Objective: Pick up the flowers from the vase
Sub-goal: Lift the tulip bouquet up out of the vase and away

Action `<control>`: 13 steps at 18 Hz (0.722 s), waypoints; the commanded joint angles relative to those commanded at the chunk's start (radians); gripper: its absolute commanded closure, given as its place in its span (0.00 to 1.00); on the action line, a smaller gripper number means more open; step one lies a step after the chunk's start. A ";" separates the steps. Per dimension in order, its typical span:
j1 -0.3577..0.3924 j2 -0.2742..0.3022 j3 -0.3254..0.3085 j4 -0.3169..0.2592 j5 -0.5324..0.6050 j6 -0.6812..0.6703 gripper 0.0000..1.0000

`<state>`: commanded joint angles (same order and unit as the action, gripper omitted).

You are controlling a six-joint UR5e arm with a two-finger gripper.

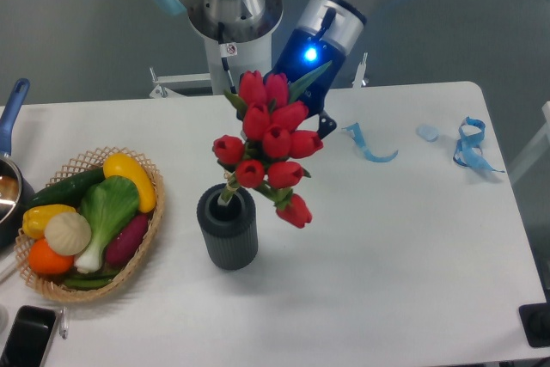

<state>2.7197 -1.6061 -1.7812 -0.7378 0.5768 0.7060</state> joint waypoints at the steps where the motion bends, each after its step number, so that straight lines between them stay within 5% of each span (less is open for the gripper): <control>1: 0.009 -0.002 0.009 0.000 0.002 -0.022 0.56; 8: 0.054 -0.008 0.069 0.000 0.005 -0.079 0.56; 13: 0.126 -0.121 0.144 0.000 0.015 0.053 0.56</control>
<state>2.8455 -1.7269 -1.6369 -0.7378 0.5921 0.7590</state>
